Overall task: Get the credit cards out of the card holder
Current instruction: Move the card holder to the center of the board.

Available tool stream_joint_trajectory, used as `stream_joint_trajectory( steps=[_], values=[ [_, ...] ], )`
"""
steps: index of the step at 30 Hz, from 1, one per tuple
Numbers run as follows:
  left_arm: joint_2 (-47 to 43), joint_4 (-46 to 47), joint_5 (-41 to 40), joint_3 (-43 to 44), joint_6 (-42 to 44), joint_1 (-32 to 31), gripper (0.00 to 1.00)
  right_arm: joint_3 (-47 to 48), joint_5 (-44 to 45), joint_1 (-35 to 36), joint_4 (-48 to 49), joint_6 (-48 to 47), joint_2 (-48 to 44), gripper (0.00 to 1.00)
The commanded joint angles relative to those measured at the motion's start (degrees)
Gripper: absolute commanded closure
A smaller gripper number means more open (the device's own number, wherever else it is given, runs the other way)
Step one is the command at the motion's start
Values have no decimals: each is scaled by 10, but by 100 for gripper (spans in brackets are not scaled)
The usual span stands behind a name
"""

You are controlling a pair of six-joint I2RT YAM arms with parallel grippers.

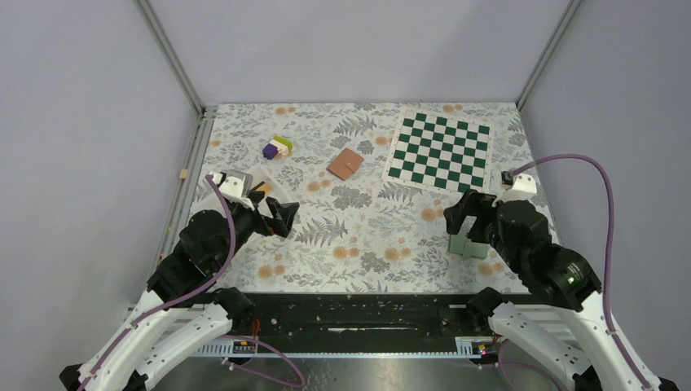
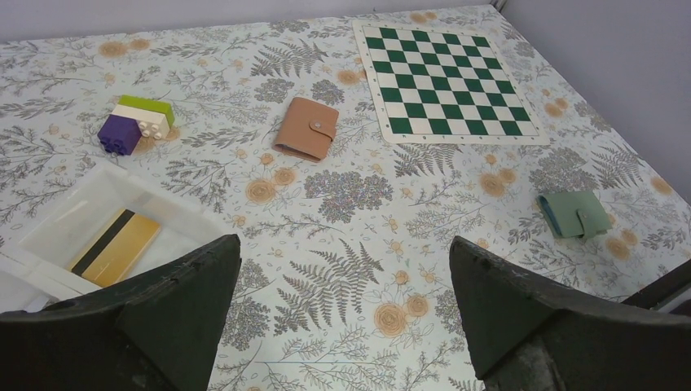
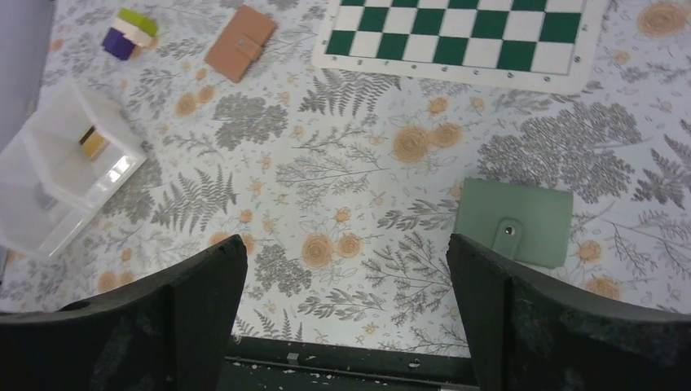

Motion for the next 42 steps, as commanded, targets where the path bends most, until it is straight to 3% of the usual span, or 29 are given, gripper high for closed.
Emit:
stream_joint_trajectory(
  steps=[1, 6, 12, 18, 24, 27, 34, 42],
  values=[
    [-6, 28, -3, 1, 9, 0, 1, -28, 97, 3, -28, 96, 19, 1],
    [-7, 28, 10, 2, 8, 0, 1, -24, 183, 3, -123, 247, 97, 1],
    [-6, 28, 16, 2, 7, 0, 1, -95, 231, -23, -85, 287, 126, 1],
    [-8, 28, 21, 1, 7, 0, 1, -215, 28, -192, 72, 236, 148, 1],
    [-8, 27, 29, 1, 7, 0, 1, -238, 12, -248, 122, 203, 193, 1],
    [-11, 28, 41, 0, 13, 0, 1, -240, -82, -303, 165, 151, 236, 1],
    [-19, 29, 38, -2, 17, 0, 2, -232, -191, -310, 207, 65, 319, 5],
    [-15, 29, 40, -2, 16, 0, 2, -228, -307, -307, 246, 27, 381, 27]
  ],
)
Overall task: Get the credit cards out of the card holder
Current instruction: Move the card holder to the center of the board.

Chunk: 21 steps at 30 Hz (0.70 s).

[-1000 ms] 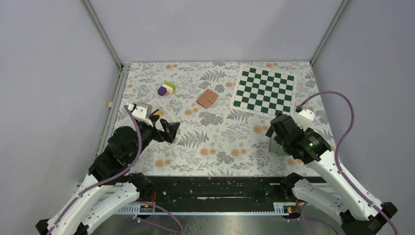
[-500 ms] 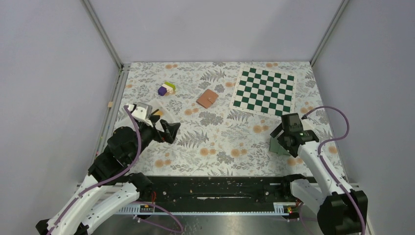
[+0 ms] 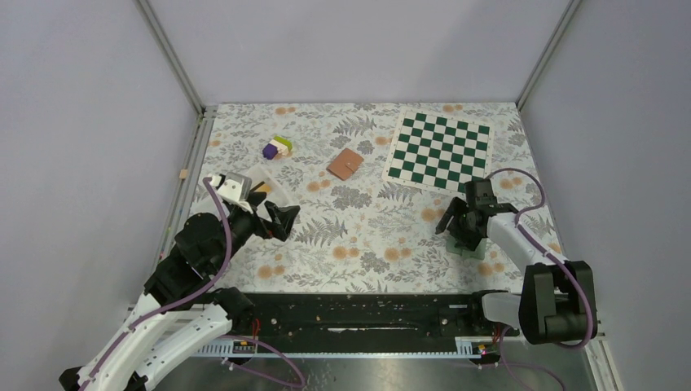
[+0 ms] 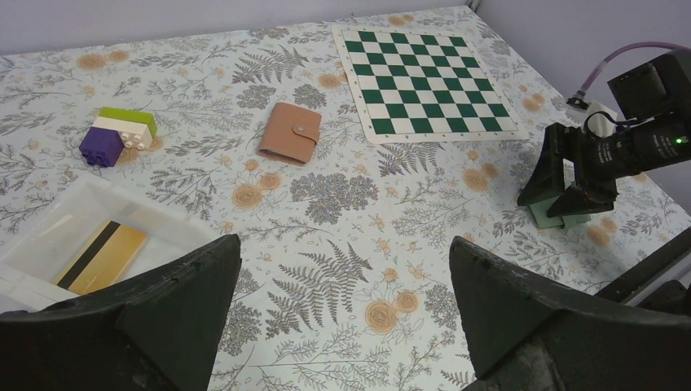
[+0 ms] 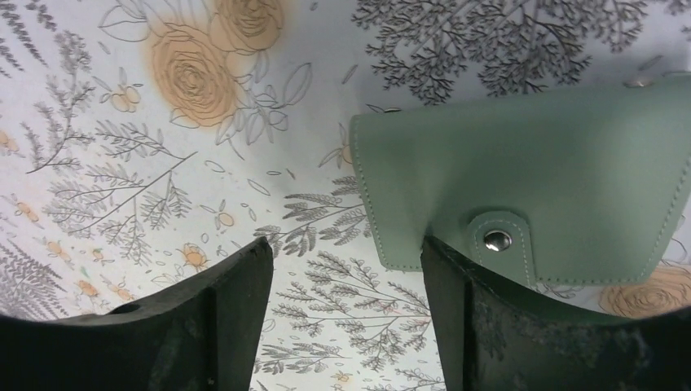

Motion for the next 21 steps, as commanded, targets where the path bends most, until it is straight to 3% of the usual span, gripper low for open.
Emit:
stream_joint_trajectory(
  steps=[1, 8, 14, 21],
  values=[
    [-1, 28, 8, -2, 8, 0, 2, 20, -60, 1, 15, -41, 10, 27],
    [2, 30, 15, -1, 6, 0, 2, 76, 160, -17, -62, -37, -50, 11],
    [3, 31, 19, -3, 7, 0, 1, 59, 124, -40, -62, 18, 0, 6],
    [-1, 31, 26, -3, 10, 0, 2, 44, 59, -40, -31, 44, 36, 12]
  ],
)
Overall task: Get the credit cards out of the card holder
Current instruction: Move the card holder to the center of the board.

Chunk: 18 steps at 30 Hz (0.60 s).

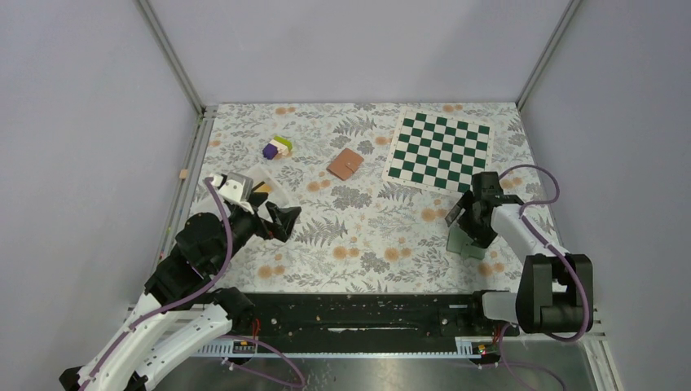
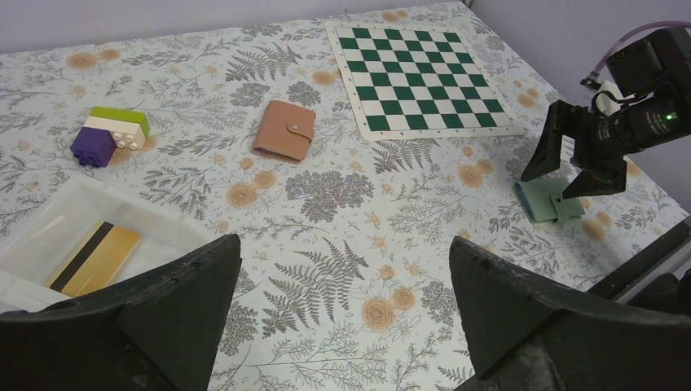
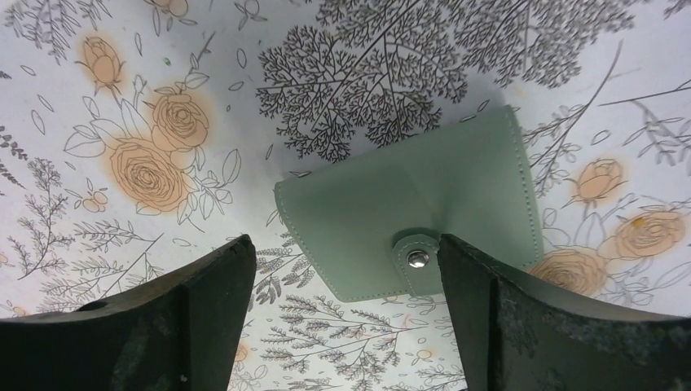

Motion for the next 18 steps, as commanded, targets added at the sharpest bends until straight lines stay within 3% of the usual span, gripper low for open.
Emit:
stream_joint_trajectory(
  steps=[1, 7, 12, 18],
  values=[
    [-3, 31, 17, -2, 10, 0, 2, -12, -38, -1, 12, 24, 10, 12],
    [-5, 30, 15, -1, 10, 0, 2, -23, -62, -1, 27, 16, 37, 15],
    [-4, 30, 16, -2, 10, 0, 2, -54, -146, 9, 94, 16, 32, 21],
    [-2, 31, 13, -2, 9, 0, 2, -19, -147, 123, 106, 19, 73, 23]
  ],
)
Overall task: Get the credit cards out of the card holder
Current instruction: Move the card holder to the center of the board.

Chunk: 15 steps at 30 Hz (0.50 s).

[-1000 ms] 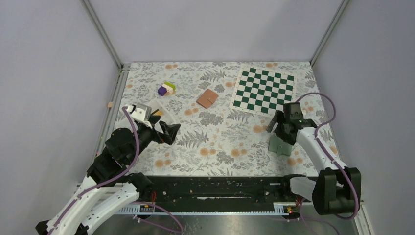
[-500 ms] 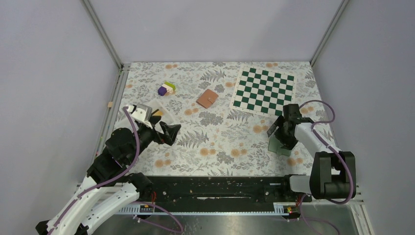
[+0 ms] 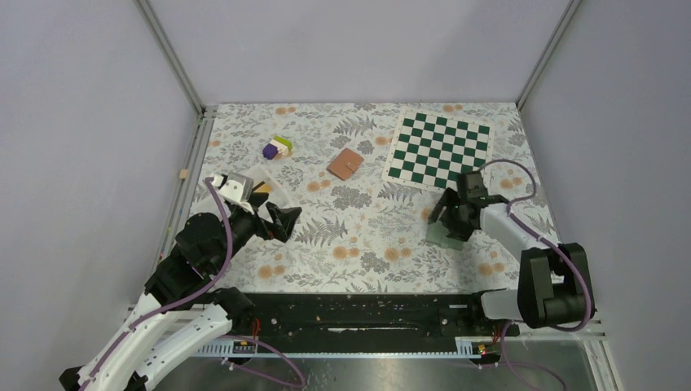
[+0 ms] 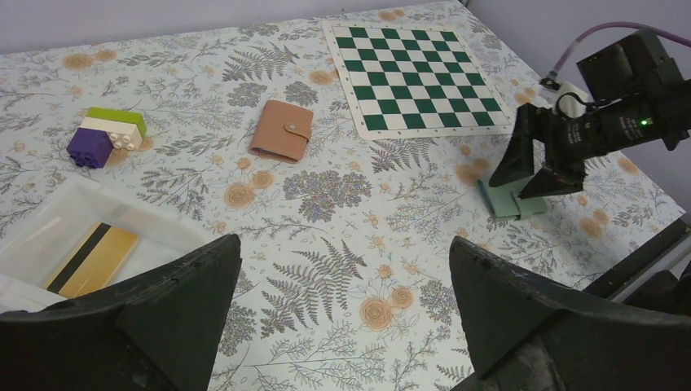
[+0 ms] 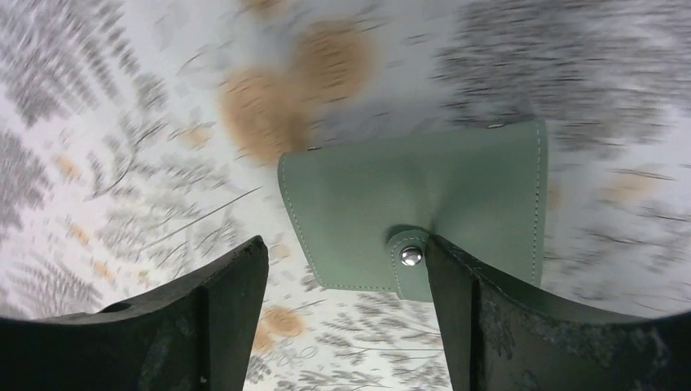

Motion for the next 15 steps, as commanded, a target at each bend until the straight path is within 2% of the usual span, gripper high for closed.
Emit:
stream_joint_trajectory(
  steps=[1, 6, 10, 12, 15],
  values=[
    [-2, 31, 6, -1, 9, 0, 2, 16, -69, 102, 29, 18, 68, 23],
    [3, 28, -11, -3, 3, 0, 2, 97, -60, 243, 15, -12, 147, 28],
    [53, -14, -47, 15, -23, 0, 2, 163, -20, 325, -40, -83, 188, 39],
    [98, -42, -51, 33, -43, 0, 3, 167, 4, 346, -50, -109, 178, 45],
    [143, -63, -6, 50, -73, 0, 8, 139, 36, 356, -41, -125, 123, 49]
  ],
)
